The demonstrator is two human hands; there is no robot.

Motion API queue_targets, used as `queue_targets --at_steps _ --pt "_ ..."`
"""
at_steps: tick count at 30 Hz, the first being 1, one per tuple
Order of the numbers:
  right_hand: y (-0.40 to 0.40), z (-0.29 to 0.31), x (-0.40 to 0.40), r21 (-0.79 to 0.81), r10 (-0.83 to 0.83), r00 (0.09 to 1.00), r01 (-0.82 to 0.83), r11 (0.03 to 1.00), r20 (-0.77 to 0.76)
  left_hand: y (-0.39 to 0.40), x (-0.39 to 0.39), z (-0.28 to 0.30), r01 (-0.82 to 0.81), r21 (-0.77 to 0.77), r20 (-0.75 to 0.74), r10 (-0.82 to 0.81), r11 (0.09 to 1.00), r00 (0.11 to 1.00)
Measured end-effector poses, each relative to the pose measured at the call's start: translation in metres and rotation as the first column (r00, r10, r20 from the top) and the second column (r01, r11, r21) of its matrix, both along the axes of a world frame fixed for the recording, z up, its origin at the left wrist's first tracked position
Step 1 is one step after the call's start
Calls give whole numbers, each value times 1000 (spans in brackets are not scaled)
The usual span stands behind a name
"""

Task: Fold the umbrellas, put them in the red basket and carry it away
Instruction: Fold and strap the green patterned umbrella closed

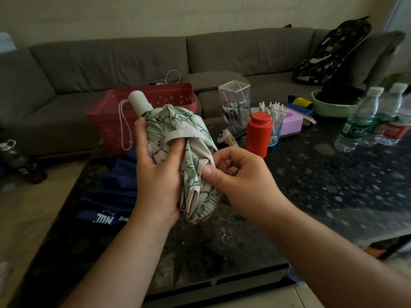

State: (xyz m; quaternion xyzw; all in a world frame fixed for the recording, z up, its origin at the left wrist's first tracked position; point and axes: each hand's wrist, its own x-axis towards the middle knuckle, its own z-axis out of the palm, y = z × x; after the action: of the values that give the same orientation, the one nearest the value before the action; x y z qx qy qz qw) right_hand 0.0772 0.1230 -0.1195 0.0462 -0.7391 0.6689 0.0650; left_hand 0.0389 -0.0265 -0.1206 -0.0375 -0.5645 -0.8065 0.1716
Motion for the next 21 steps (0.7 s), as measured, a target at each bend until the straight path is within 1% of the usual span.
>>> queue_targets --at_steps 1,2,3,5,6,8,9,10,11,14,15,16,18,19,21 --pt "0 -1 0 47 -27 998 29 998 -48 -1 0 -1 -2 -6 9 2 1000 1000" --pt "2 -1 -1 133 -54 992 70 989 -116 -1 -1 -1 2 -14 18 -2 1000 1000" --pt "6 -1 -1 257 -68 978 119 959 -198 -1 -1 -2 8 -22 29 -7 1000 1000" --pt "12 1 -1 502 -12 922 222 836 -388 -1 0 -2 19 -30 60 -18 999 998" --pt "14 0 -2 583 42 882 274 764 -470 -1 1 -2 24 -31 76 -22 999 997" --pt "16 -5 -5 654 99 815 378 656 -571 0 2 -2 36 -39 91 -32 999 995" --pt "17 -9 -7 653 97 790 424 627 -606 0 2 -2 43 -41 94 -39 998 995" --pt "16 -12 -8 636 91 762 460 620 -641 1 3 -1 47 -42 98 -42 998 994" --pt "14 -13 -8 605 84 722 503 618 -687 1 3 -1 46 -43 100 -42 998 994" --pt "7 -13 -6 470 43 564 640 608 -824 0 1 -1 40 -24 101 -37 999 994" --pt "5 -12 -6 433 13 539 661 613 -842 -1 0 -1 30 -7 107 -29 1000 994" --pt "5 -10 -6 412 -18 533 674 614 -846 -3 -2 -1 13 8 115 -13 1000 993" --pt "10 -9 -8 413 -60 568 662 626 -821 -10 -5 -3 -35 23 125 32 999 992" --pt "14 -9 -9 413 -78 609 620 667 -789 -13 -7 -2 -52 23 124 49 998 991" --pt "14 -10 -8 369 -86 721 449 814 -687 -18 -10 -3 -66 13 107 64 998 992"
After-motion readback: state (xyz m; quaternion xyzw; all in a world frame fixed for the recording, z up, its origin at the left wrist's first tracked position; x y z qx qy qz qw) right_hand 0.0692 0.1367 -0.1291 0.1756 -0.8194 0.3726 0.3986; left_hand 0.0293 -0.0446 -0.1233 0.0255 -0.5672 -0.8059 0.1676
